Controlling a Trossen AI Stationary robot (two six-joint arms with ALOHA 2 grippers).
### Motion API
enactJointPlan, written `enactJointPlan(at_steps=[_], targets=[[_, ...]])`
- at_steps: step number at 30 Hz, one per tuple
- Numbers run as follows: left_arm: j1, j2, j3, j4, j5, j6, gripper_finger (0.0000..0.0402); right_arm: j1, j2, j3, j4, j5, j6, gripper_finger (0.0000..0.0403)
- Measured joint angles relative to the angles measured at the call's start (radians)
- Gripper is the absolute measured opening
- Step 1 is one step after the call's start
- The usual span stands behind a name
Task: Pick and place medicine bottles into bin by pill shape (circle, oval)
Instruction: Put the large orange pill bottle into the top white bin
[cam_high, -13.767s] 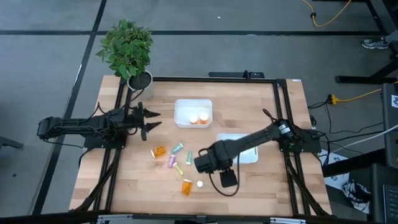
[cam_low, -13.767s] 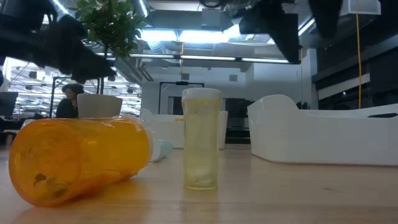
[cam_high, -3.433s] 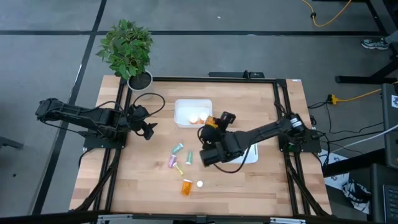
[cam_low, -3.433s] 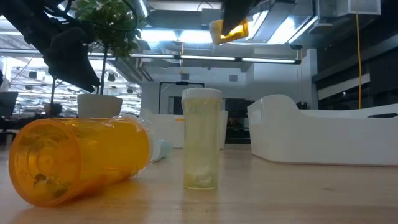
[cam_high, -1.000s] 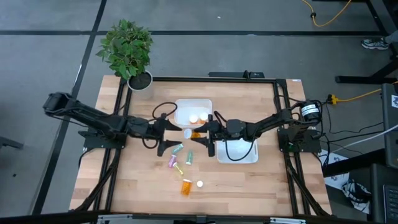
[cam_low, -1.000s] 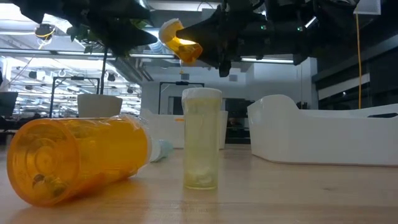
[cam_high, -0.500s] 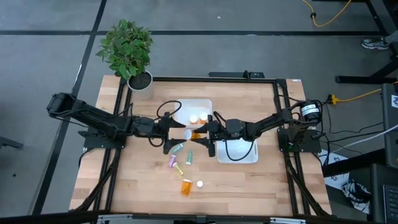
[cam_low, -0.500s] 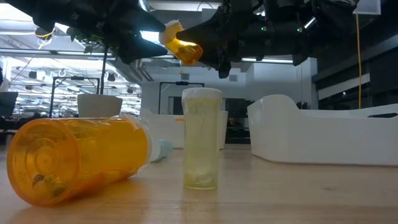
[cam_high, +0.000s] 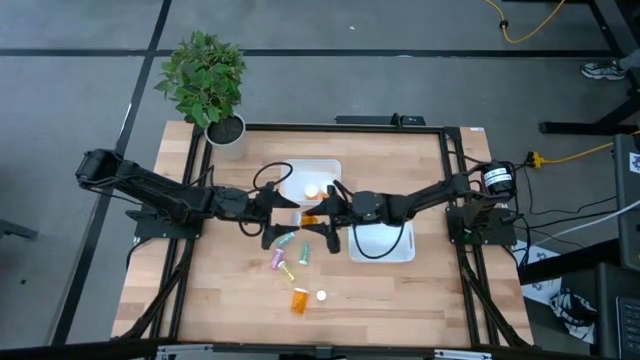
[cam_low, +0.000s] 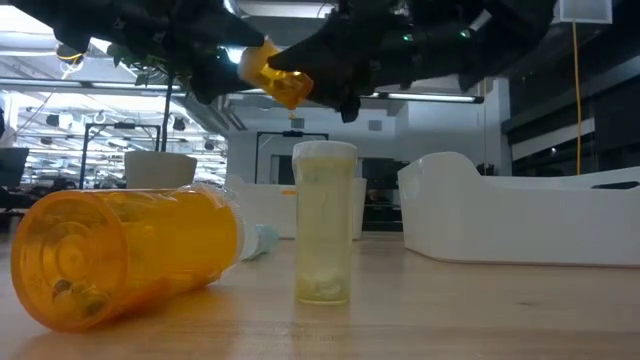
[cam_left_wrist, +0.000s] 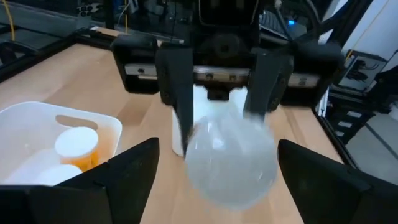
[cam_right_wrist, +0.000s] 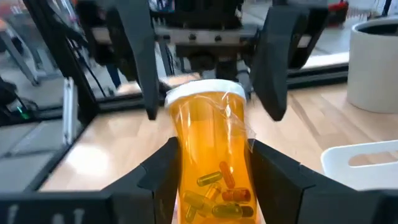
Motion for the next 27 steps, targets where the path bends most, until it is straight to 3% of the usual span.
enactJointPlan(at_steps=[14, 27], targets=[[0.0, 0.0, 0.0, -0.032, -0.003, -0.005, 0.0314, 0.002, 0.001, 0.034, -0.086, 0.055, -0.005, 0.0174], [0.0, 0.0, 0.0, -0.049, -0.004, -0.004, 0.0261, 0.002, 0.001, 0.033, -0.086, 0.051, -0.006, 0.0174]])
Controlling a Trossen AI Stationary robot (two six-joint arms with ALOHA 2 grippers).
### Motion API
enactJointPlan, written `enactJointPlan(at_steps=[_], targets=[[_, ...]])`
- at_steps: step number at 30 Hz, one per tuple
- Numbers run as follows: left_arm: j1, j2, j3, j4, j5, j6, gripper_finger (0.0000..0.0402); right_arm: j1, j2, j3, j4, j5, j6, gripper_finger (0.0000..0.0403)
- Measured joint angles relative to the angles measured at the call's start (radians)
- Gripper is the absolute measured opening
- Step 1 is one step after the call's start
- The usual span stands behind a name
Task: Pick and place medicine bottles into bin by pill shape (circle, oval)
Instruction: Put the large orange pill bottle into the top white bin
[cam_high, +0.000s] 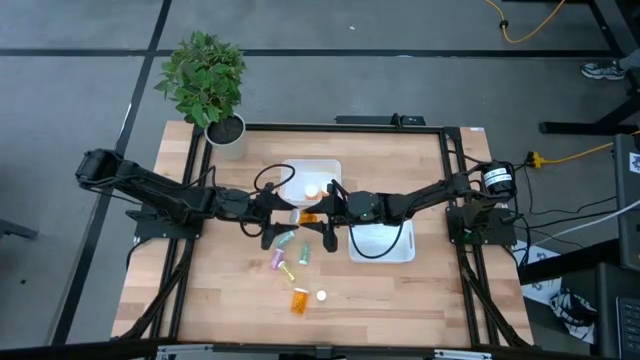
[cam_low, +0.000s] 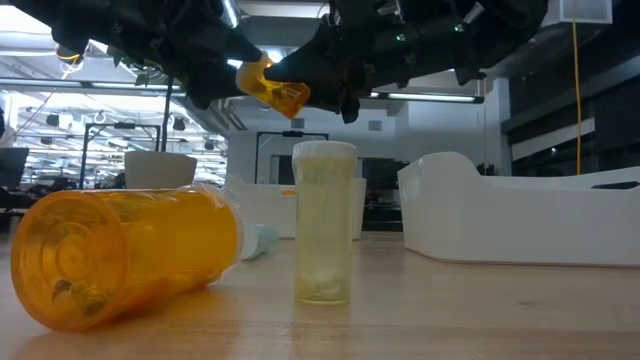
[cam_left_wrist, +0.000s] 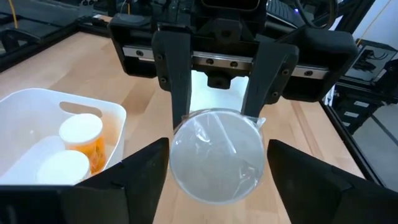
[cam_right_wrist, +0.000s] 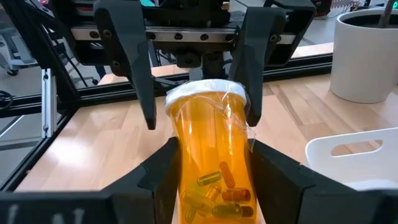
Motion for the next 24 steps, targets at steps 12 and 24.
enactJointPlan(at_steps=[12, 24], targets=[[0.02, 0.0, 0.0, -0.003, 0.001, 0.001, 0.0197, -0.001, 0.0, -0.002, -0.002, 0.007, 0.001, 0.0175], [0.019, 0.0, 0.0, -0.002, 0.005, 0.001, 0.0193, -0.001, 0.0, -0.002, -0.001, 0.001, 0.003, 0.0192]])
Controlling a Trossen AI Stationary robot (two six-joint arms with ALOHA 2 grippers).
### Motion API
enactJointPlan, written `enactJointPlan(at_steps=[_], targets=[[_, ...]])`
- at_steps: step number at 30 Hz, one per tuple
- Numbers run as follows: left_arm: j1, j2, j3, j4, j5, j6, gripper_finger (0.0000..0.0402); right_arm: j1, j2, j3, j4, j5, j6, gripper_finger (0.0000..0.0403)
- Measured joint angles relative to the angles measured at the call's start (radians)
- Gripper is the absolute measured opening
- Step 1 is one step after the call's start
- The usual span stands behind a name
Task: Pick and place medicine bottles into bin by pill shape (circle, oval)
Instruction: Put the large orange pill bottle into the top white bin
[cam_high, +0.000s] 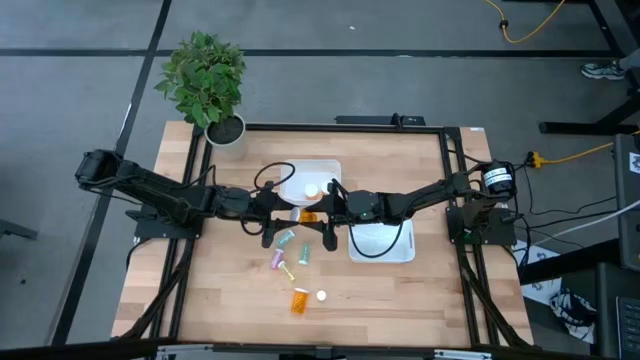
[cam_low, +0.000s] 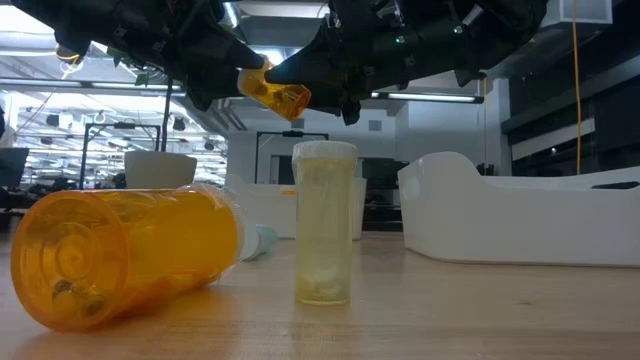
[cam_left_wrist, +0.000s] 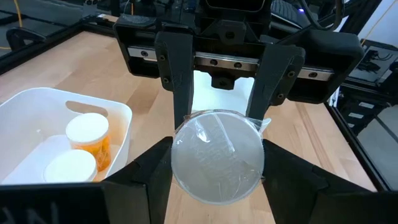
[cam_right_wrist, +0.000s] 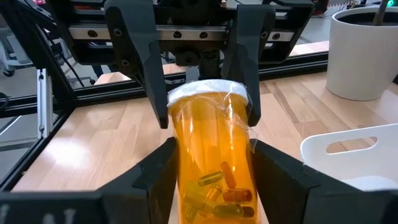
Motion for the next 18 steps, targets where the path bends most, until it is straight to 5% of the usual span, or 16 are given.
enactJointPlan(at_steps=[18], targets=[[0.001, 0.0, 0.0, 0.003, 0.002, 0.0, 0.0192, 0.0, 0.0, 0.0, -0.02, 0.041, 0.057, 0.0277]])
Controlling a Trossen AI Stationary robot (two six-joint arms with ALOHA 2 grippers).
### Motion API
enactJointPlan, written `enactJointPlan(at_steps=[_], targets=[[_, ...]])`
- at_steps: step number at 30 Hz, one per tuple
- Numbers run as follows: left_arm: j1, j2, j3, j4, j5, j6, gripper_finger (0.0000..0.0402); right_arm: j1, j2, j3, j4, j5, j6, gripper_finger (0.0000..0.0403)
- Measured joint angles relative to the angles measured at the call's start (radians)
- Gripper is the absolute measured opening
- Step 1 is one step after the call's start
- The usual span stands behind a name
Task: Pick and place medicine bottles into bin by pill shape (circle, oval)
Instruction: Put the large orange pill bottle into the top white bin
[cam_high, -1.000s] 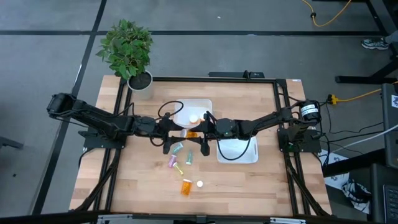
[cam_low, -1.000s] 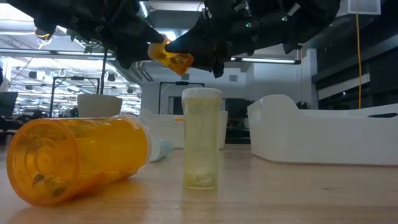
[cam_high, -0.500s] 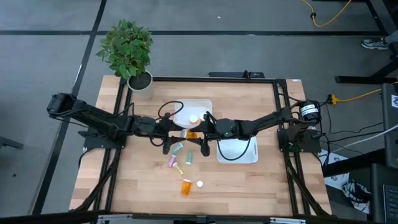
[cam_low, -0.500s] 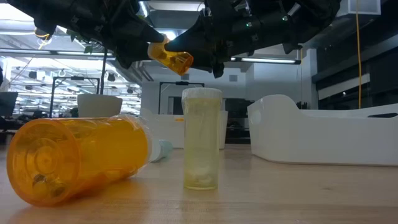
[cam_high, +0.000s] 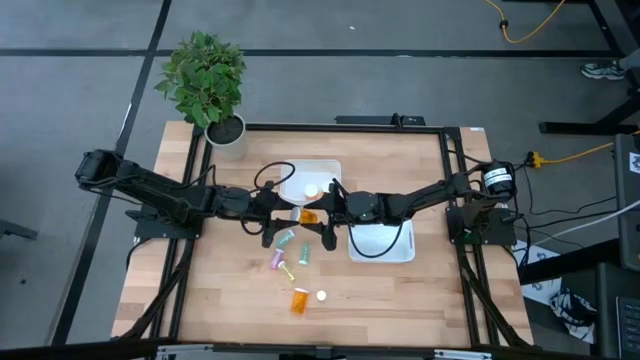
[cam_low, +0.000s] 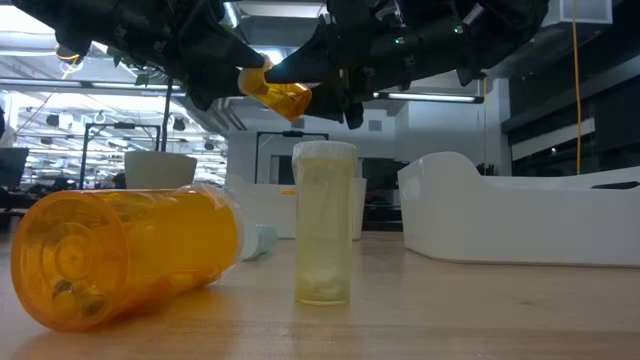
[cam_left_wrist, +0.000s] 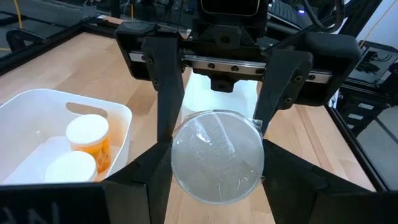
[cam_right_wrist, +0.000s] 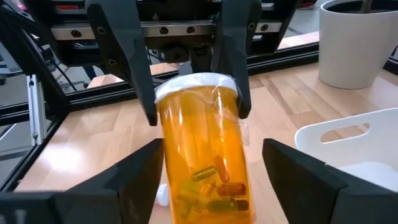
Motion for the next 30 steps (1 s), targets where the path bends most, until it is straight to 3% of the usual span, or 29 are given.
enactJointPlan(at_steps=[6, 12, 19, 25, 30], targets=[[0.0, 0.0, 0.0, -0.001, 0.0, 0.0, 0.0192, -0.007, -0.031, 0.0, -0.012, 0.008, 0.026, 0.0282], [0.0, 0.0, 0.0, -0.002, 0.001, 0.0, 0.0192, -0.011, -0.108, 0.0, -0.133, 0.011, 0.06, 0.0282], [0.005, 0.0, 0.0, -0.02, -0.031, -0.007, 0.0193, -0.011, -0.298, 0.0, -0.446, 0.008, 0.191, 0.0282], [0.06, 0.0, 0.007, -0.071, -0.037, -0.053, 0.0194, -0.011, -0.486, 0.001, -0.75, -0.056, 0.257, 0.0282], [0.122, 0.002, 0.161, -0.325, -0.04, -0.051, 0.0194, 0.006, -0.599, 0.001, -0.91, -0.077, 0.293, 0.0282]])
